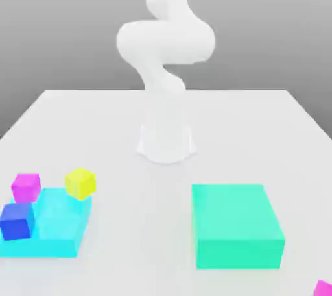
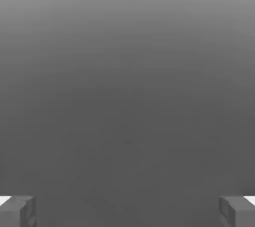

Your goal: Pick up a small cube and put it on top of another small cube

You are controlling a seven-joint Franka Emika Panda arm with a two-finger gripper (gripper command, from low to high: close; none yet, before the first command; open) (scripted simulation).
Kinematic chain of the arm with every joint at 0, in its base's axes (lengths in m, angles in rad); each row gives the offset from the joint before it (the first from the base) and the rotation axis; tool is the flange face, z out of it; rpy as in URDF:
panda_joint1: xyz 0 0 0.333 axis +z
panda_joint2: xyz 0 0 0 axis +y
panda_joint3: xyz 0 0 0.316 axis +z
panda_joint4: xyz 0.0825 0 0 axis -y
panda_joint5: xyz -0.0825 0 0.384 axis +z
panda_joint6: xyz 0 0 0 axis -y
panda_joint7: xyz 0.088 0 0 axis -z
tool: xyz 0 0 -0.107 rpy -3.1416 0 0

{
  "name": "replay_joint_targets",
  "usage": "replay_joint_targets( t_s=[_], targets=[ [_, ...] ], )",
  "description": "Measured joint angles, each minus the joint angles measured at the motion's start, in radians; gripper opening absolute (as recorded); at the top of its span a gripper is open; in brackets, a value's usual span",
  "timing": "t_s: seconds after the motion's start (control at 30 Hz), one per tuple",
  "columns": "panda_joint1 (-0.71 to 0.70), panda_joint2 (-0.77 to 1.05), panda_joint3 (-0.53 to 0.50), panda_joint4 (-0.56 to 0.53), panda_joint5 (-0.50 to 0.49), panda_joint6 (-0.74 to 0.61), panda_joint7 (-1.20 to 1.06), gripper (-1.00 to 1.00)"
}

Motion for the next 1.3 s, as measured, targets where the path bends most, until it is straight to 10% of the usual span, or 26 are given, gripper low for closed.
replay_joint_targets(
  t_s=[1.2,1.23,1.3],
  targets=[
    [0.311,1.315,0.114,0.265,-0.141,0.301,-0.352,0.0],
    [0.314,1.338,0.11,0.27,-0.144,0.318,-0.35,-1.0],
    [0.314,1.338,0.11,0.27,-0.144,0.318,-0.35,-1.0]
  ],
)
